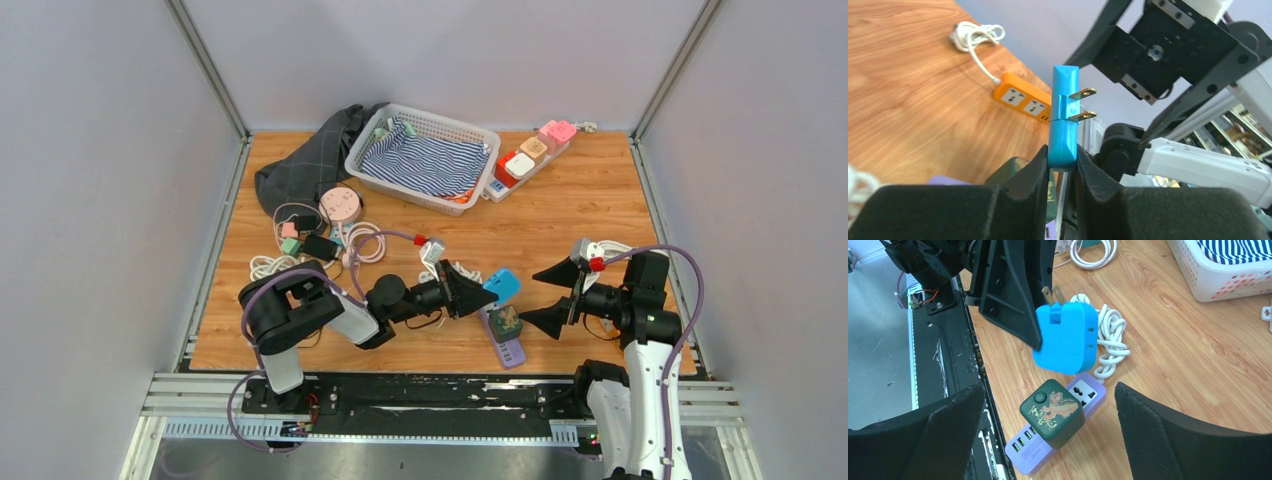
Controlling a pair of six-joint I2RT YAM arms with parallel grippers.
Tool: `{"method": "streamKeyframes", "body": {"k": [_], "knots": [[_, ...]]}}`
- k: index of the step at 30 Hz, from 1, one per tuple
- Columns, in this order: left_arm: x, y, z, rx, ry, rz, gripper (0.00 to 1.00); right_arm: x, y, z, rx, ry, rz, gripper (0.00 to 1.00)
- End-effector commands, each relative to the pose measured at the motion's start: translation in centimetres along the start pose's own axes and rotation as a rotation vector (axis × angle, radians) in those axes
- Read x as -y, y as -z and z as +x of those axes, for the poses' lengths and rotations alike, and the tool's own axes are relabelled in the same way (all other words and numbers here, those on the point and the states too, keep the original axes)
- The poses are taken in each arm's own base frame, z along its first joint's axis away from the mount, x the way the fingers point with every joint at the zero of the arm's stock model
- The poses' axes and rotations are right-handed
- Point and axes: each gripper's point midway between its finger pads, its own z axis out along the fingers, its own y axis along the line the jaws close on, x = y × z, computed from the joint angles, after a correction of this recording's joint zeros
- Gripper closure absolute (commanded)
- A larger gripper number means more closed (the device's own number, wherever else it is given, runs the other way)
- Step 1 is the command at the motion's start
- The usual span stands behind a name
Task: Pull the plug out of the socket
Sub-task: Place the plug at the center of the board.
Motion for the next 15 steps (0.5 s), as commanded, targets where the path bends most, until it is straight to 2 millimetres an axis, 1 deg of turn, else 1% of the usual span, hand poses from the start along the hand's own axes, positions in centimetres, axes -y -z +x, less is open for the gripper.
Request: {"method": "streamKeyframes", "body": {"k": [1, 5, 8, 10, 11, 15], "knots": [[-0.9, 1.3, -2.9, 0.088, 0.021, -0.037, 1.0, 0.2, 0.1, 0.4, -0.008, 0.0, 0.024, 0.0], [-2.7, 3.1, -4.9, 0.139, 0.044, -0.104, 1.0, 0.2, 0.1, 0.4, -0.008, 0.006, 0.024, 0.0], [-4.7, 5.3, -6.4, 0.191, 0.076, -0.182, 1.0, 0.3, 0.1, 0.5, -0.011, 0.01, 0.027, 0.0], [-5.6, 6.7, -7.5, 0.221, 0.077, -0.217, 1.0, 0.3, 0.2, 0.5, -0.012, 0.01, 0.029, 0.0], [-6.2, 7.5, -8.5, 0.246, 0.074, -0.235, 1.0, 0.3, 0.1, 0.5, -0.013, 0.012, 0.028, 0.0], [-7.8, 10.3, -10.5, 0.297, 0.076, -0.303, 1.0, 0.4, 0.2, 0.6, -0.014, 0.016, 0.03, 0.0]]}}
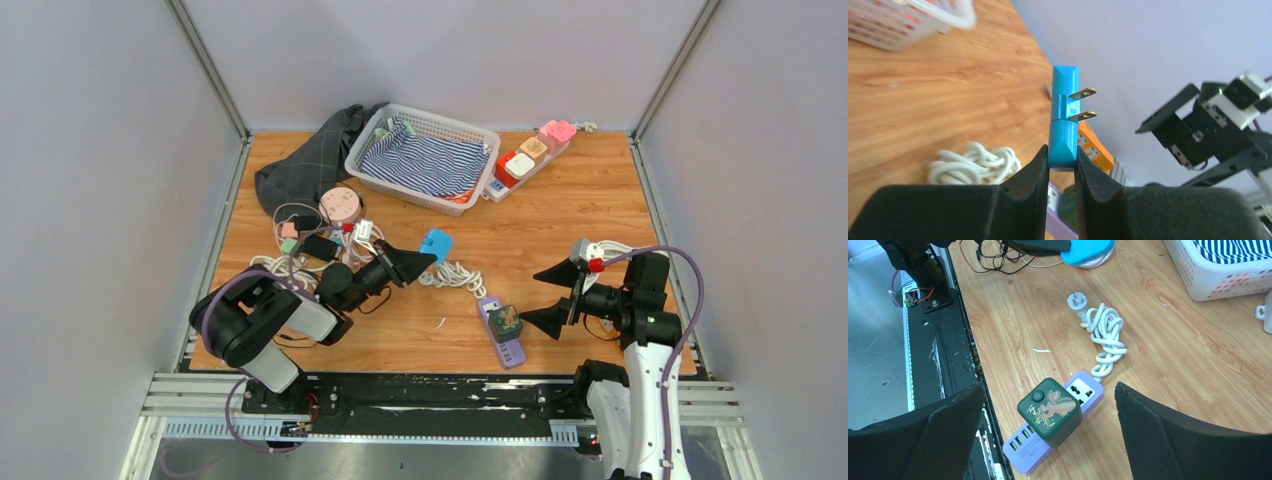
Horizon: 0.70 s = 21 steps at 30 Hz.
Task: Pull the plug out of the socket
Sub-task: Place the plug at the center of the board.
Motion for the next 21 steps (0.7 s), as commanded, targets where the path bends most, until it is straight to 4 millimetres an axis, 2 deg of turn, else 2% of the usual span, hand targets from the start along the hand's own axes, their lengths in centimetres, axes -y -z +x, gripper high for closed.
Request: {"method": "streamKeyframes", "body": {"k": [1, 4, 9, 10, 13, 18, 21], "knots": [[-1.3, 1.8, -3.6, 0.091, 0.007, -0.046, 1.0, 0.2, 0.1, 0.5, -0.005, 0.006, 0.015, 0.0], [-2.8, 2.8, -5.2, 0.12, 0.022, -0.116, 1.0, 0.2, 0.1, 0.6, -0.007, 0.008, 0.015, 0.0], [-2.6, 2.6, -7.7, 0.085, -0.029, -0.146, 1.0, 0.3, 0.1, 0.7, -0.009, 0.012, 0.019, 0.0], [-2.5, 2.2, -8.8, 0.078, -0.051, -0.167, 1.0, 0.3, 0.1, 0.7, -0.01, 0.014, 0.019, 0.0], [-4.3, 2.9, -11.1, 0.055, -0.117, -0.322, 1.0, 0.3, 0.1, 0.8, -0.011, 0.017, 0.021, 0.0], [-4.1, 4.5, -16.6, 0.208, -0.279, -0.397, 1.0, 0.3, 0.1, 0.8, -0.012, 0.02, 0.023, 0.0], [-4.5, 5.5, -19.9, 0.289, -0.308, -0.477, 1.0, 0.4, 0.1, 1.0, -0.016, 0.016, 0.024, 0.0]]}}
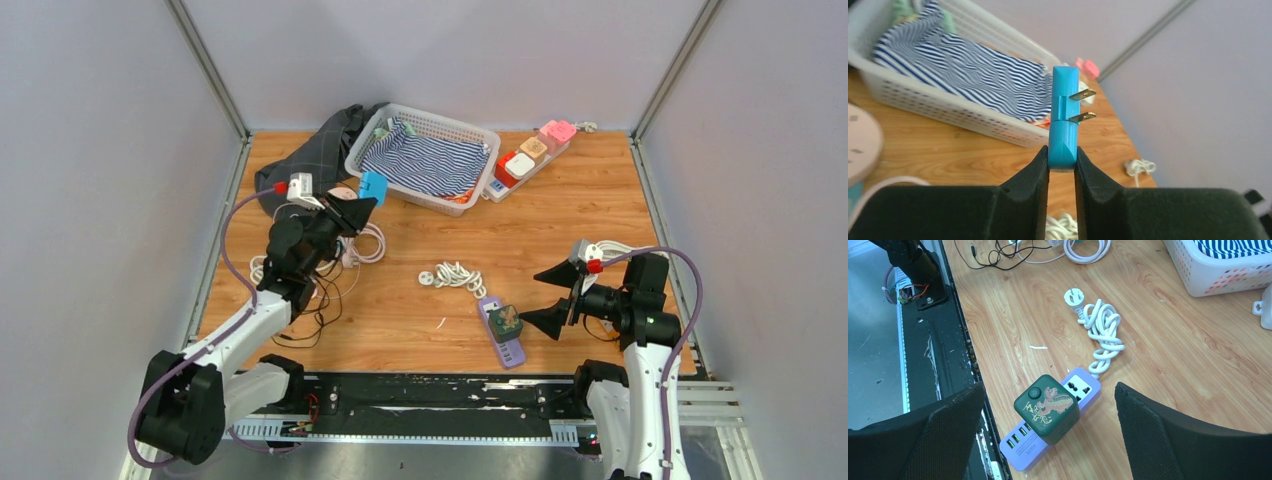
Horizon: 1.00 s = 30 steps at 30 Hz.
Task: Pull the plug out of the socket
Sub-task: Place the plug at the center of the board.
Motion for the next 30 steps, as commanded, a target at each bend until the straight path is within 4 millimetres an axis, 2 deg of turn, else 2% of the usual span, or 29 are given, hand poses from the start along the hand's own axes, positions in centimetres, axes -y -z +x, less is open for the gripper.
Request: {"method": "streamKeyframes", "body": {"k": [1, 5, 7, 9, 11, 13, 15, 18, 26, 30], "knots": [[-3.2, 0.0, -3.3, 0.042, -0.116, -0.174, 1.0, 0.2, 0.0, 0.6, -0.005, 0.008, 0.012, 0.0], [-3.4, 0.2, -7.4, 0.092, -0.269, -0.283, 1.0, 0.3, 0.0, 0.6, -0.009, 0.006, 0.015, 0.0], [-4.6, 0.8, -9.0, 0.101, -0.329, -0.4, 1.0, 0.3, 0.0, 0.7, -0.009, 0.008, 0.016, 0.0], [-6.3, 1.3, -9.6, 0.054, -0.4, -0.517, 1.0, 0.3, 0.0, 0.7, -0.01, 0.006, 0.015, 0.0], [-7.8, 1.5, -9.5, -0.02, -0.437, -0.617, 1.0, 0.4, 0.0, 0.8, -0.011, 0.005, 0.015, 0.0], [-9.5, 1.4, -8.1, -0.133, -0.438, -0.688, 1.0, 0.4, 0.0, 0.9, -0.014, 0.003, 0.016, 0.0], [-10.8, 0.7, -5.9, -0.241, -0.415, -0.703, 1.0, 0.5, 0.0, 0.9, -0.016, 0.004, 0.02, 0.0], [-11.4, -0.4, -4.1, -0.299, -0.389, -0.673, 1.0, 0.5, 0.0, 1.0, -0.018, 0.007, 0.022, 0.0], [-12.3, 0.3, -4.2, -0.291, -0.378, -0.744, 1.0, 0.6, 0.1, 1.1, -0.022, 0.014, 0.029, 0.0], [-13.4, 0.9, -4.4, -0.3, -0.369, -0.827, 1.0, 0.6, 0.1, 1.2, -0.025, 0.015, 0.032, 0.0]]}}
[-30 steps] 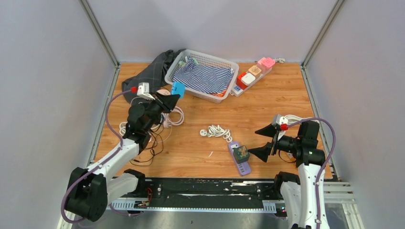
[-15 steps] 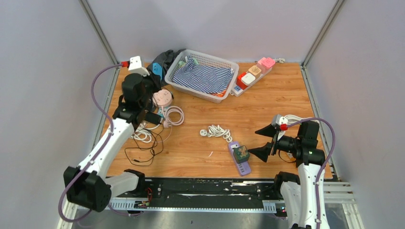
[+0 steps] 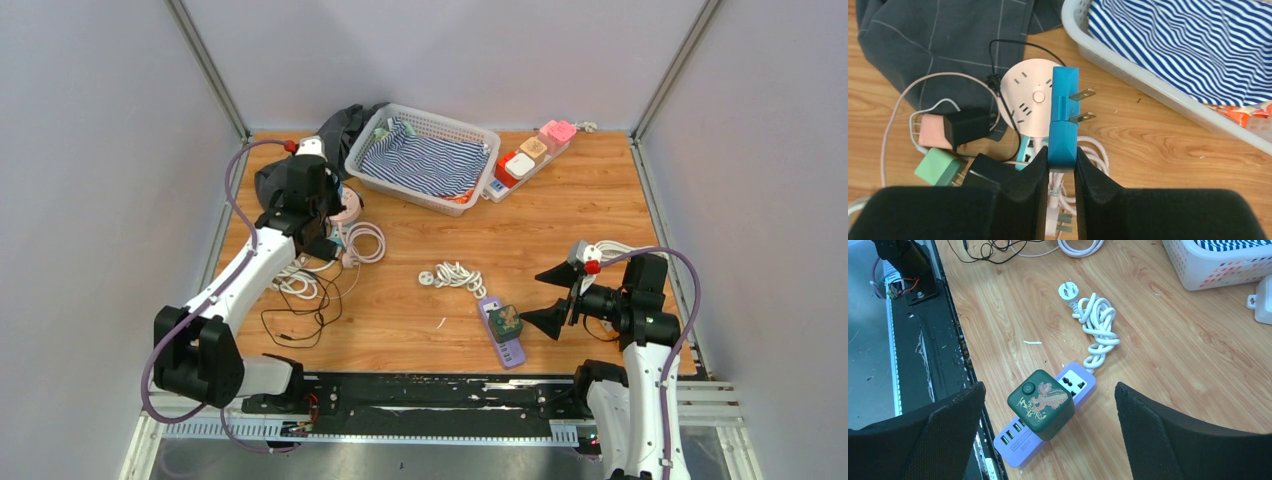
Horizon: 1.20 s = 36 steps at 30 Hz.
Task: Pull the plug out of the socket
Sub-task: Place the plug at the center of the board.
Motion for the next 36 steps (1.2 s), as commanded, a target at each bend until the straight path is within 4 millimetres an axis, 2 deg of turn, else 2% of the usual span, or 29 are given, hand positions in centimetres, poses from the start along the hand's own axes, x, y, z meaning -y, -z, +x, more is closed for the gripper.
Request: {"method": "streamKeyframes", "body": {"k": [1, 5, 11, 21, 36], "knots": [[-1.6, 0.0, -0.6, -0.014, 0.027, -0.101, 1.0, 0.3, 0.0, 0.7, -0.009, 0.003, 0.016, 0.0], [-2.6, -0.7, 0.1, -0.083, 0.032, -0.164, 1.0, 0.3, 0.0, 0.8, -0.012, 0.004, 0.018, 0.0], [-2.8, -1.3, 0.5, -0.111, 0.041, -0.157, 1.0, 0.4, 0.0, 0.9, -0.015, 0.004, 0.02, 0.0], [-3.7, -3.2, 3.0, -0.274, 0.032, -0.179, 1.0, 0.4, 0.0, 1.0, -0.018, 0.006, 0.02, 0.0], [-5.2, -5.0, 5.2, -0.392, 0.125, -0.165, 0.89, 0.3, 0.0, 1.1, -0.019, 0.008, 0.02, 0.0]]}}
